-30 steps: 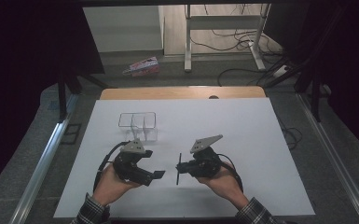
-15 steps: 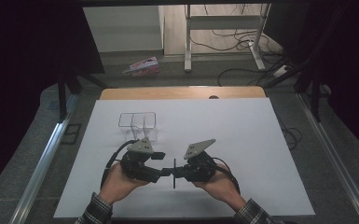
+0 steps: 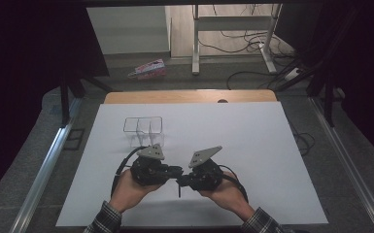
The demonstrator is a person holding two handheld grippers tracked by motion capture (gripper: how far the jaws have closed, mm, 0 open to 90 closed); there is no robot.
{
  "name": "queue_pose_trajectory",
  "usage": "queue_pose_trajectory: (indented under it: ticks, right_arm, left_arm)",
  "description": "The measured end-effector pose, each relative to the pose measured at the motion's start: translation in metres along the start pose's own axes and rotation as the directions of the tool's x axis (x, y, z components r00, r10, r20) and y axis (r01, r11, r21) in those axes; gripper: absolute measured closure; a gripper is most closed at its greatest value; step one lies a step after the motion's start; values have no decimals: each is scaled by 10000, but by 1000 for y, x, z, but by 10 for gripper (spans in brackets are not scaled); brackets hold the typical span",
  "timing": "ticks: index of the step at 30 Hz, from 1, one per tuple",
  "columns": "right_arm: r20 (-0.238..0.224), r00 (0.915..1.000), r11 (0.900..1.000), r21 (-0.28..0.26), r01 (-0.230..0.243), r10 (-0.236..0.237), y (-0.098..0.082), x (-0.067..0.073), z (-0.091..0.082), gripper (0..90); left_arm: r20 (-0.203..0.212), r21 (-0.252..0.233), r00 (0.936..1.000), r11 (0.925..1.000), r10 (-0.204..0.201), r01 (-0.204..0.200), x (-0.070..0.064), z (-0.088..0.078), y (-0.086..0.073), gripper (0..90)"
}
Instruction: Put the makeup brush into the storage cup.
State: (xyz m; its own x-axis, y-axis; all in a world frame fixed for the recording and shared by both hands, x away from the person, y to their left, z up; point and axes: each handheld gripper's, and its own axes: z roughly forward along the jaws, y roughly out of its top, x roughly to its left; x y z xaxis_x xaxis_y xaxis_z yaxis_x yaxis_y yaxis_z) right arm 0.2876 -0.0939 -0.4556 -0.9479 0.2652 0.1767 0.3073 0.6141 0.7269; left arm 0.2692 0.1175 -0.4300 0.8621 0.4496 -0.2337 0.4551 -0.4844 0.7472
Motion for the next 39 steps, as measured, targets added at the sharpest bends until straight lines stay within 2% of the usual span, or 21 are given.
queue_pose_trajectory:
  ticks: [6,13,18,21,24,28,34,39]
  right_arm:
    - [-107,9999,9997,-234,-86,84,0,-2,-2,818]
    - [4,9998,9993,-314,-221,222,-3,-5,-9,513]
    - [298,9993,9995,-254,-209,216,-7,-6,-10,300]
    - [455,9982,9990,-269,-369,381,-10,-8,-11,172]
    - [562,9975,9988,-241,-417,430,-13,-9,-12,94]
    - [1177,9928,9995,259,190,-219,-19,-8,-15,39]
    - [1257,9921,9989,450,-106,48,-27,-14,-22,0]
    - [1482,9888,9994,272,-235,192,-30,-15,-29,4]
  left_arm:
    - [-87,-55,10000,10000,21,-21,1,-4,1,858]
    - [-375,-202,9993,9998,-25,18,6,-14,-1,857]
    - [-656,-326,9978,9994,-124,103,10,-22,-3,857]
    - [-827,-378,9964,9991,-195,164,12,-26,-4,857]
    - [-963,-384,9951,9990,-243,207,14,-29,-4,857]
    - [-1122,-442,9931,9986,-330,281,18,-34,-6,857]
    - [-1342,-508,9897,9978,-497,433,23,-40,-10,856]
    - [-1504,-576,9862,9965,-692,611,27,-45,-15,856]
